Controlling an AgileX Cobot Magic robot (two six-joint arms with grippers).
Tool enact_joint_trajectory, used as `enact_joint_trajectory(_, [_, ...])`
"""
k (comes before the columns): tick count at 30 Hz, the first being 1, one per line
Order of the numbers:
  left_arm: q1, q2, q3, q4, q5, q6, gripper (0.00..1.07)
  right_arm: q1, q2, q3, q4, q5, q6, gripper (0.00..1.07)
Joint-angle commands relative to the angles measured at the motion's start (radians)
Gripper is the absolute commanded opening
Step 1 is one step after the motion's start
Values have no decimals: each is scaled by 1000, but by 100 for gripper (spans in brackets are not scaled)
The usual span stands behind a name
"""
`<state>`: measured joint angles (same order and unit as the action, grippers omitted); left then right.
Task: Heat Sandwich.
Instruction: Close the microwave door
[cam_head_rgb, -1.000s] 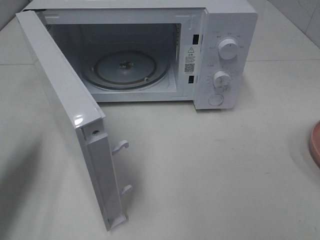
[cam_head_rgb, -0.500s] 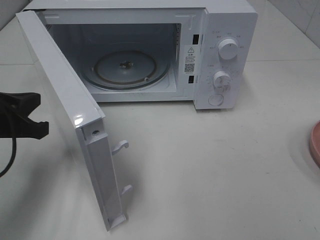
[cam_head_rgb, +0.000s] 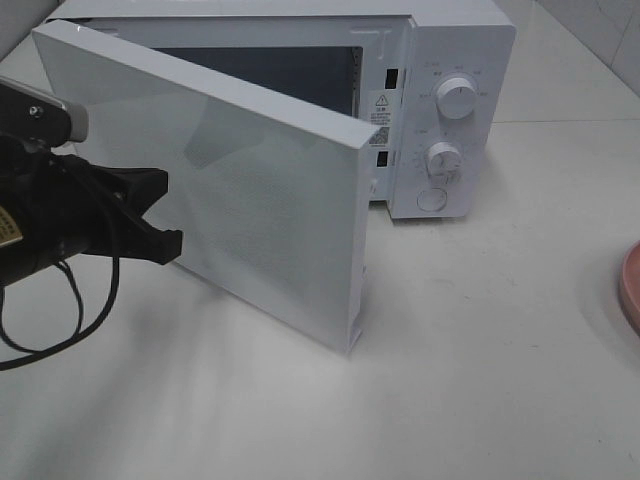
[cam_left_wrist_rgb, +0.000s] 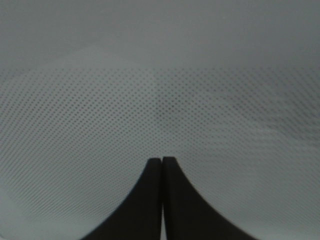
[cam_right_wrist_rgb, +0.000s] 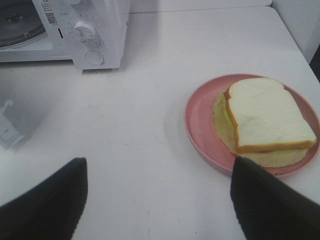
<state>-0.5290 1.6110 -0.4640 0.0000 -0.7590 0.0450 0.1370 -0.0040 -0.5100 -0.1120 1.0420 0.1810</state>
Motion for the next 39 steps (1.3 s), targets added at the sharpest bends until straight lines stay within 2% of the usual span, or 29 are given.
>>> enact_joint_trajectory(1, [-37,22,-46,-53,-6,-5,0,-7,-27,1,-4,1,-4,76])
enact_joint_trajectory(7, [-81,61,-115,-87,-4,-5,0,-7,-27,1,-4,1,-4,76])
enact_joint_trajectory(23, [-219,238,-393,-112,66,-4,0,-7,-27,1,-4,1,-4,76])
enact_joint_trajectory(33, [-232,320,-547,-186,118,-4,0,-7,-27,1,-4,1,-3,76])
enact_joint_trajectory(39, [-232,352,-605,-216,129,1,0,-7,-27,1,-4,1,-3,76])
